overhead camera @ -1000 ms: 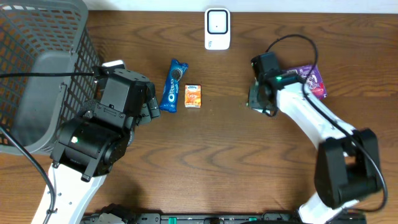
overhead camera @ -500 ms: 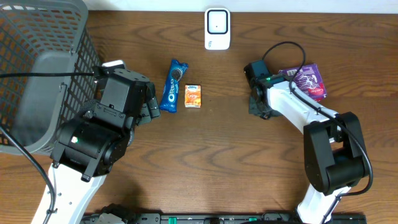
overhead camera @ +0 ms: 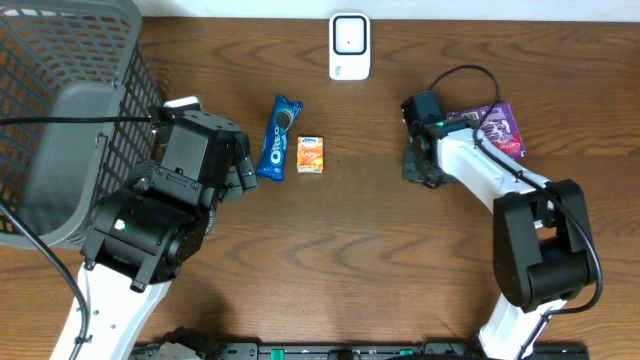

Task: Scan the item barcode
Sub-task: 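Move the right gripper left to the orange Kleenex box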

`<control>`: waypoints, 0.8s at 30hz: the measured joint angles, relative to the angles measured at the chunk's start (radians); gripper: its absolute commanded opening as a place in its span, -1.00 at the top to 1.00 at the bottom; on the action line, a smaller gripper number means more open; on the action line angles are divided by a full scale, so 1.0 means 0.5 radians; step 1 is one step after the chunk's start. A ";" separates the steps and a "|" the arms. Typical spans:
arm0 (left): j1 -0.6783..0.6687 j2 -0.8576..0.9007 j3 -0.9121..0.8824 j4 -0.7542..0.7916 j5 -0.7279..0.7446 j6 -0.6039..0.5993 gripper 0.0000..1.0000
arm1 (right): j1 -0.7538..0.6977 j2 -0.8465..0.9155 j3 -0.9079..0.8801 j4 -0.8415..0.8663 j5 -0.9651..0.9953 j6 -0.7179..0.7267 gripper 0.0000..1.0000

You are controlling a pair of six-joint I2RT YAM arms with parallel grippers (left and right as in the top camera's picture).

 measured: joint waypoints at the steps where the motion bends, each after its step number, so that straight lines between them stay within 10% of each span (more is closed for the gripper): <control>1: 0.000 0.000 0.000 0.000 0.000 0.000 -0.96 | 0.018 0.000 0.014 -0.005 -0.073 -0.035 0.52; 5: 0.000 0.000 0.000 0.000 0.000 0.000 -0.96 | 0.085 0.000 0.143 -0.070 -0.279 -0.119 0.42; 10: 0.000 0.000 0.000 0.001 0.000 0.000 -0.96 | 0.146 -0.037 0.314 -0.047 -0.460 -0.167 -0.19; 24: 0.000 0.000 0.000 -0.001 0.000 0.000 -0.96 | 0.335 0.028 0.204 0.887 -0.874 -0.069 -0.59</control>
